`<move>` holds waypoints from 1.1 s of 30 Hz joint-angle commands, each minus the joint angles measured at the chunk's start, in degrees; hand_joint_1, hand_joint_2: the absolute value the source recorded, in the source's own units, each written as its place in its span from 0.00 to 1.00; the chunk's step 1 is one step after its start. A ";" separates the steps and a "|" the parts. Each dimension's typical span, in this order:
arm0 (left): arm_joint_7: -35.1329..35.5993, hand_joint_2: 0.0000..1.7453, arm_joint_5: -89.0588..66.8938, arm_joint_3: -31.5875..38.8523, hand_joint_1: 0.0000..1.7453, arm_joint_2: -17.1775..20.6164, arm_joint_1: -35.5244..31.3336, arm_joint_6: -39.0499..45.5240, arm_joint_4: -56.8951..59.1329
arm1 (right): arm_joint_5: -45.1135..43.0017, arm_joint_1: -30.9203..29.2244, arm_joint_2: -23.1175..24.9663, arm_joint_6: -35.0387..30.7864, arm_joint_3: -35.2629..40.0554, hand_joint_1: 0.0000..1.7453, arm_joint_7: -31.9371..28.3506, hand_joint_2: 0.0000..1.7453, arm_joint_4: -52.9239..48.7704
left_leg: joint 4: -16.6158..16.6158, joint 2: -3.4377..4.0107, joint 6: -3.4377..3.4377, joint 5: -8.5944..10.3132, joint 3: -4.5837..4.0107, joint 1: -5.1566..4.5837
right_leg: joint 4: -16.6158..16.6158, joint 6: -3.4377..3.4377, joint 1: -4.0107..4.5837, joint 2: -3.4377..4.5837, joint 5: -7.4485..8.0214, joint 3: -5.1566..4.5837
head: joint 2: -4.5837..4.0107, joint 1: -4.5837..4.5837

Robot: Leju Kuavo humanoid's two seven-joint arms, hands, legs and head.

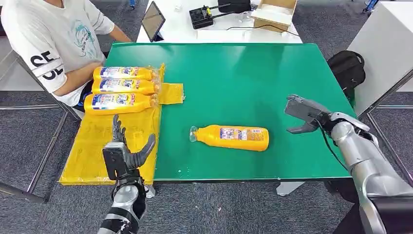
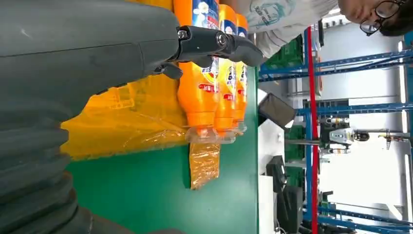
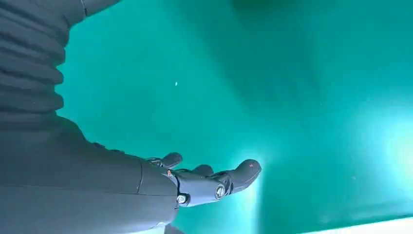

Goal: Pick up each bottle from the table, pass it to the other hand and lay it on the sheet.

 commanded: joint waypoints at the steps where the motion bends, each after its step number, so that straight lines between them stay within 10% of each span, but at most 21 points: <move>1: 0.19 1.00 -0.95 1.54 0.00 0.83 -0.56 -0.63 1.48 | -3.52 0.77 -3.52 2.85 4.46 0.00 2.81 1.00 -8.45 | -0.04 0.00 0.05 -0.06 0.15 -0.03 | -0.03 -0.14 0.00 -0.07 -0.07 0.15 | 0.00 0.00; 13: 0.19 1.00 -1.48 -0.08 0.00 -0.03 -3.15 -0.95 4.48 | 0.44 2.01 18.00 -13.84 13.28 0.00 -4.83 1.00 6.18 | -0.11 0.60 -0.02 -0.10 0.35 0.17 | -0.10 -0.17 0.19 0.43 0.03 0.15 | 0.00 -0.04; 33: 0.19 1.00 -1.22 -0.74 0.00 -0.21 -4.03 -1.18 5.30 | 1.71 1.92 23.80 -15.93 15.78 0.00 -8.31 1.00 6.51 | -0.04 0.18 -0.02 0.00 0.06 0.18 | 0.02 -0.16 0.20 0.00 -0.08 -0.02 | 0.00 -0.02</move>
